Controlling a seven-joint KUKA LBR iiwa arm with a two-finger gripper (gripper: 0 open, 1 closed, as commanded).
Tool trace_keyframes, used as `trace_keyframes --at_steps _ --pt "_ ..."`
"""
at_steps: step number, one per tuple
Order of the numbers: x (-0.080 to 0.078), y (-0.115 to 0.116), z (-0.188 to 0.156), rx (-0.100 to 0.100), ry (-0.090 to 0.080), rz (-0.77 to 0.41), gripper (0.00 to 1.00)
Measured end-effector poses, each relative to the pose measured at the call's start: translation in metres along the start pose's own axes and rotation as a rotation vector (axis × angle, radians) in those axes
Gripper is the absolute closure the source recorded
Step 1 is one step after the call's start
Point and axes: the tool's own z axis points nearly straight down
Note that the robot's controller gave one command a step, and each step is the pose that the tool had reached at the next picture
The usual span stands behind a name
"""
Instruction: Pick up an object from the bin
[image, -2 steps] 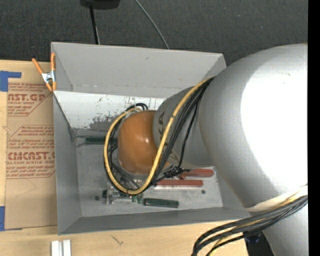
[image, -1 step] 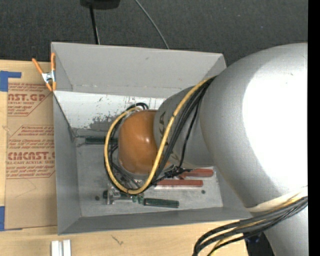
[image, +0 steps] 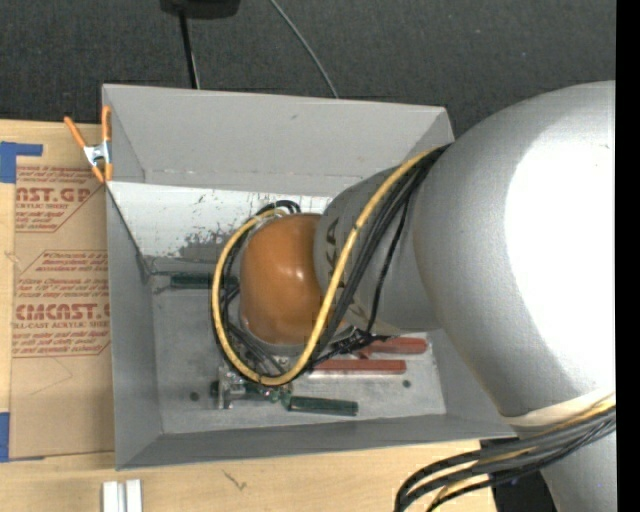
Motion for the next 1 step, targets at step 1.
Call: trace_keyframes --at_steps 1 --pt "-0.001 0.0004 -0.0153 -0.001 -0.003 0.0 1.0"
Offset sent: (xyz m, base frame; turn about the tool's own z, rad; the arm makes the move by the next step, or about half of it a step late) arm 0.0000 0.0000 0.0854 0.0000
